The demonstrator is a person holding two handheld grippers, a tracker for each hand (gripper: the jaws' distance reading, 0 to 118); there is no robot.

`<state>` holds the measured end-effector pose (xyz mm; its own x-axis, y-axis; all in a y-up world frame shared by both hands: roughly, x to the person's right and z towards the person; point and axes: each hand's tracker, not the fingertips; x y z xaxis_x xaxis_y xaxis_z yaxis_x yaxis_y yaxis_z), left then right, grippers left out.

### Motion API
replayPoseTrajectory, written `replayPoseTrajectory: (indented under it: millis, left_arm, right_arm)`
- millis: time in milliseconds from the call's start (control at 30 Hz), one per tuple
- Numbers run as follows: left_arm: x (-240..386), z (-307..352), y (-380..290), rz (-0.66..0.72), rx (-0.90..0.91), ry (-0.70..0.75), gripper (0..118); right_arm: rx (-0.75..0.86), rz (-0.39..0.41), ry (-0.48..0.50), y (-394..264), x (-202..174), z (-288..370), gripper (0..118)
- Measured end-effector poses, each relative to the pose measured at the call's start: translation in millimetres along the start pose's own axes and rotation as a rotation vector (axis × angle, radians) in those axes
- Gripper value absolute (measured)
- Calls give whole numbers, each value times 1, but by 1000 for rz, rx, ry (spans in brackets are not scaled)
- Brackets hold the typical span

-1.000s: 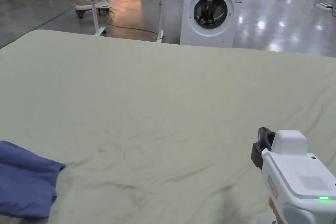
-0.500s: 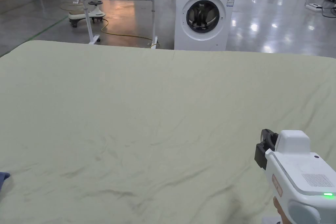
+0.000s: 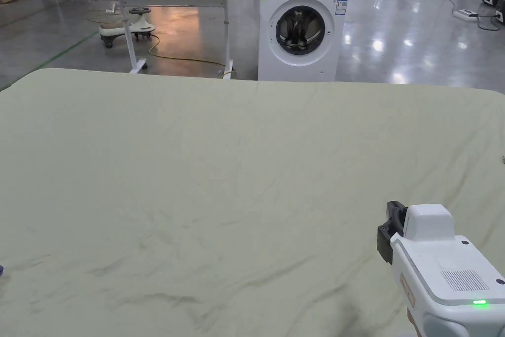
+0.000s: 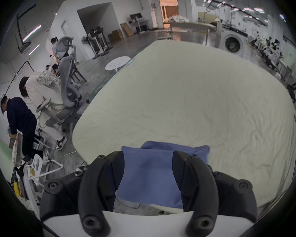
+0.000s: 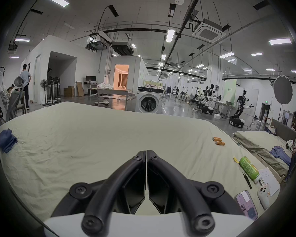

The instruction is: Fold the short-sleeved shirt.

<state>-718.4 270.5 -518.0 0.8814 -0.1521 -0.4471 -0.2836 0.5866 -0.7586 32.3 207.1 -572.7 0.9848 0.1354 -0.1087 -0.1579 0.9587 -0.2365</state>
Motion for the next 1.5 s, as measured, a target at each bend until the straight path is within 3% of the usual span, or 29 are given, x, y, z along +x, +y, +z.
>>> replayPoseTrajectory:
  millis: [233,400,433,833,1500]
  left_arm:
    - [94,19,-46,-73,53,-236,55]
    - [173,23,-91,-64,176,-378,4]
    - [182,21,-95,-70,215,-386,0]
    - [289,54,-117,-112,559,-393,0]
    - [378,115,-109,-149,836,-401,0]
  right_arm:
    - [-17,-19,11,-5,-2,1,0]
    - [-23,-23,19,-8,-6,3,0]
    - [-22,-25,20,-8,-6,4,0]
    - [-16,-75,8,-16,-5,10,0]
    - [51,-147,-28,2,-14,14,0]
